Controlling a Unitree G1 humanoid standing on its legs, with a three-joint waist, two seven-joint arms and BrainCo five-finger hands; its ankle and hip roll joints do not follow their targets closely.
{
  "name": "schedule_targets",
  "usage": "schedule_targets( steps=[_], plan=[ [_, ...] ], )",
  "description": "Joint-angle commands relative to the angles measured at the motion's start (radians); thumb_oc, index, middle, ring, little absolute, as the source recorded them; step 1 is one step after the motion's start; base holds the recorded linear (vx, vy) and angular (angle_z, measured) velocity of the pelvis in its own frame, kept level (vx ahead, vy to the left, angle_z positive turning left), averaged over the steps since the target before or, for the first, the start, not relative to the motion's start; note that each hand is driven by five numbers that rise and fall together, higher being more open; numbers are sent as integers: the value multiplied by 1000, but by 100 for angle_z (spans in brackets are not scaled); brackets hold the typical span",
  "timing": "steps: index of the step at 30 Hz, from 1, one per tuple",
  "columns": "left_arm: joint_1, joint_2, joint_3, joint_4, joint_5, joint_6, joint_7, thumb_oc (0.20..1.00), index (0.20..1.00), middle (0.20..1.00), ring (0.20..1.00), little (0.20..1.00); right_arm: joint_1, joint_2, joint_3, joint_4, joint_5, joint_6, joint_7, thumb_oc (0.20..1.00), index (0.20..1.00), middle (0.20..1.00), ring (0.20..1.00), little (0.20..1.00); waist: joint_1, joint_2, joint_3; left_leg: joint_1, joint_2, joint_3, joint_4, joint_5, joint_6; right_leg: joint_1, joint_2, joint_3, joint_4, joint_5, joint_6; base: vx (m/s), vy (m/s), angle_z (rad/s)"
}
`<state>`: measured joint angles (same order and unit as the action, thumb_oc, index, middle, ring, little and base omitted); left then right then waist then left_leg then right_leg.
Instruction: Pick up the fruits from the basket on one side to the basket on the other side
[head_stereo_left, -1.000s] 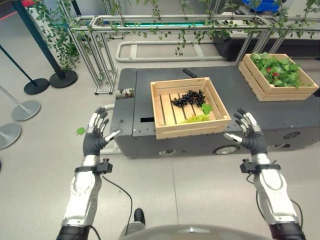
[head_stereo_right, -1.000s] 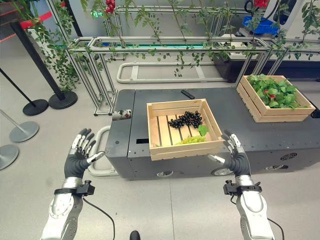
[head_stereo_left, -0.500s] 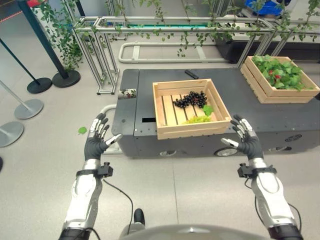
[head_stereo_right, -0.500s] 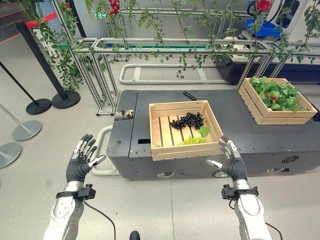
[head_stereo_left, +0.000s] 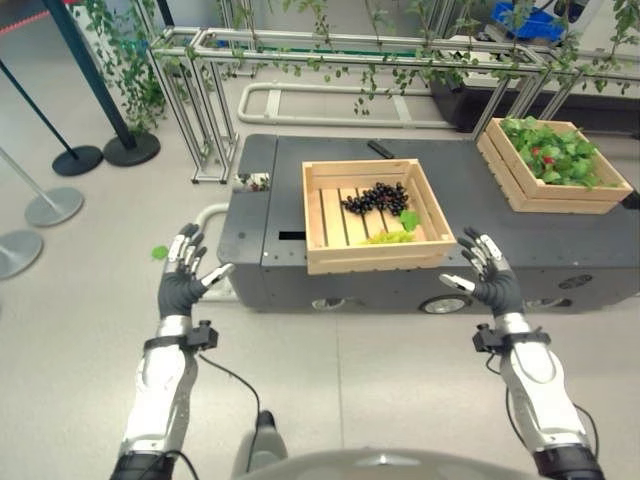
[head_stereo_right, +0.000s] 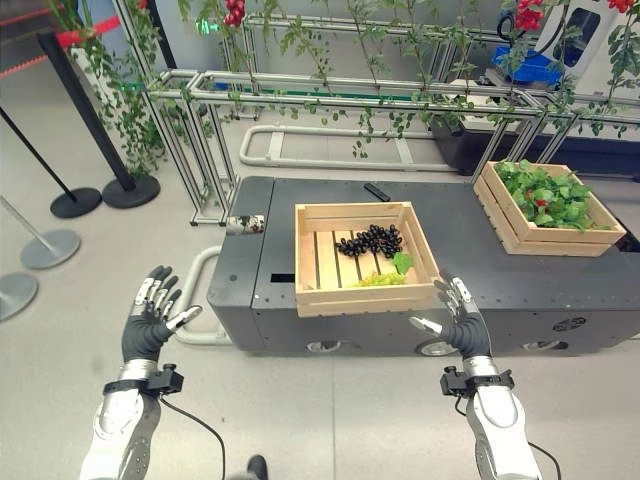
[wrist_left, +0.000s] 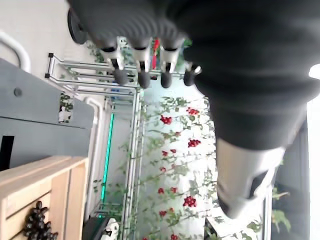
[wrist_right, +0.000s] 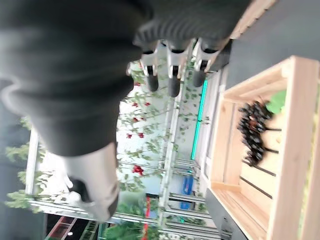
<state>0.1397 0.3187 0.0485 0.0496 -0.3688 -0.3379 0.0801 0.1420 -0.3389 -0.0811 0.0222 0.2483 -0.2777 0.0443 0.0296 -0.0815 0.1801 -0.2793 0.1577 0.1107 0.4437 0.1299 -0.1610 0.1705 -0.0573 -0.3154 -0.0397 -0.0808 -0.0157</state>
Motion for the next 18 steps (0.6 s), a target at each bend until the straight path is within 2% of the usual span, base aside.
schedule_targets(
  steps=[1, 3, 4, 5, 6, 7, 8, 9, 10, 11, 12, 14, 15, 16, 17, 18],
  plan=[
    [-59, 15, 17, -29, 8, -51, 16, 1000, 1000, 1000, 1000, 1000, -59, -43, -7, -44, 28, -57, -24, 1000, 1000, 1000, 1000, 1000, -5, 33, 24, 9, 24, 5, -138, -36, 23, 45, 38, -10, -41, -90, 42, 235, 108, 2],
    [-52, 20, 15, -29, 32, -56, 31, 1000, 1000, 1000, 1000, 1000, -73, -53, 5, -33, 14, -71, -36, 1000, 1000, 1000, 1000, 1000, 10, 57, 17, 22, 32, -27, -373, 52, 5, 53, 50, -4, -40, -107, 61, 238, 119, -6],
    [-51, 21, 15, -29, 36, -58, 38, 1000, 1000, 1000, 1000, 1000, -81, -64, 11, -31, 5, -73, -42, 1000, 1000, 1000, 1000, 1000, 16, 63, 18, 4, 44, -38, -441, 60, -3, 62, 50, 0, -36, -119, 67, 189, 84, -12],
    [-51, 20, 15, -29, 37, -59, 39, 1000, 1000, 1000, 1000, 1000, -82, -65, 13, -29, 4, -74, -43, 1000, 1000, 1000, 1000, 1000, 15, 63, 18, 11, 43, -36, -456, 68, -4, 61, 49, 0, -34, -122, 67, 260, 133, -16],
    [-50, 26, 28, -23, 46, -62, 56, 1000, 1000, 1000, 1000, 1000, -107, -79, 25, -18, -6, -71, -53, 1000, 1000, 1000, 1000, 1000, 21, 64, 17, 7, 69, -44, -473, 86, -19, 83, 48, 17, -27, -139, 74, 389, 208, -26],
    [-42, 33, 42, -20, 54, -63, 61, 1000, 1000, 1000, 1000, 1000, -112, -68, 36, -24, -6, -65, -42, 1000, 1000, 1000, 1000, 1000, 27, 67, 0, 27, 78, -7, -461, 105, -24, 107, 49, 27, -26, -148, 78, 385, 208, -32],
    [-42, 34, 42, -20, 54, -63, 61, 1000, 1000, 1000, 1000, 1000, -112, -67, 36, -25, -6, -65, -42, 1000, 1000, 1000, 1000, 1000, 29, 66, 1, 31, 79, -4, -466, 108, -26, 107, 49, 29, -27, -148, 77, 434, 278, -57],
    [-43, 45, 51, -35, 60, -66, 63, 1000, 1000, 1000, 1000, 1000, -112, -57, 34, -35, -8, -61, -34, 1000, 1000, 1000, 1000, 1000, 33, 50, -16, 26, 71, 16, -413, 83, -6, 119, 22, 29, -11, -162, 86, 228, 158, -54],
    [-43, 46, 52, -35, 60, -66, 63, 1000, 1000, 1000, 1000, 1000, -112, -56, 34, -36, -9, -60, -34, 1000, 1000, 1000, 1000, 1000, 35, 47, -17, 23, 69, 18, -405, 77, -5, 117, 18, 30, -8, -164, 88, 439, 313, -52],
    [-43, 60, 58, -47, 63, -71, 67, 1000, 1000, 1000, 1000, 1000, -115, -42, 44, -39, -8, -56, -28, 1000, 1000, 1000, 1000, 1000, 44, 22, -23, 0, 44, 19, -332, 37, 24, 116, -17, 41, 34, -177, 94, 223, 164, -33],
    [-43, 61, 58, -47, 63, -70, 67, 1000, 1000, 1000, 1000, 1000, -115, -41, 44, -39, -7, -56, -28, 1000, 1000, 1000, 1000, 1000, 45, 19, -24, -5, 42, 21, -322, 29, 26, 113, -22, 42, 39, -181, 96, 324, 255, -33],
    [-45, 74, 59, -62, 62, -68, 64, 1000, 1000, 1000, 1000, 1000, -118, -22, 52, -31, -7, -50, -20, 1000, 1000, 1000, 1000, 1000, 54, -9, -32, -14, 13, 39, -268, -30, 64, 87, -61, 44, 113, -173, 118, 265, 248, -31],
    [-47, 77, 57, -71, 55, -68, 59, 1000, 1000, 1000, 1000, 1000, -115, -15, 50, -28, -10, -47, -18, 1000, 1000, 1000, 1000, 1000, 54, -18, -36, -12, -5, 51, -251, -62, 82, 60, -82, 42, 171, -146, 141, 326, 339, -21],
    [-54, 78, 51, -81, 49, -68, 55, 1000, 1000, 1000, 1000, 1000, -111, -11, 49, -29, -20, -44, -18, 1000, 1000, 1000, 1000, 1000, 45, -24, -38, -2, -30, 58, -244, -87, 97, 30, -108, 49, 243, -85, 170, 215, 253, -9],
    [-55, 78, 51, -82, 49, -67, 55, 1000, 1000, 1000, 1000, 1000, -111, -10, 48, -30, -21, -43, -18, 1000, 1000, 1000, 1000, 1000, 46, -23, -43, -6, -30, 60, -247, -83, 99, 22, -108, 51, 245, -82, 171, 317, 414, 8],
    [-62, 82, 37, -103, 51, -69, 48, 1000, 1000, 1000, 1000, 1000, -98, -8, 43, -37, -34, -40, -15, 1000, 1000, 1000, 1000, 1000, 27, -16, -48, 34, -74, 62, -263, -117, 127, -29, -145, 68, 366, 10, 189, 296, 449, 21]
  ],
)
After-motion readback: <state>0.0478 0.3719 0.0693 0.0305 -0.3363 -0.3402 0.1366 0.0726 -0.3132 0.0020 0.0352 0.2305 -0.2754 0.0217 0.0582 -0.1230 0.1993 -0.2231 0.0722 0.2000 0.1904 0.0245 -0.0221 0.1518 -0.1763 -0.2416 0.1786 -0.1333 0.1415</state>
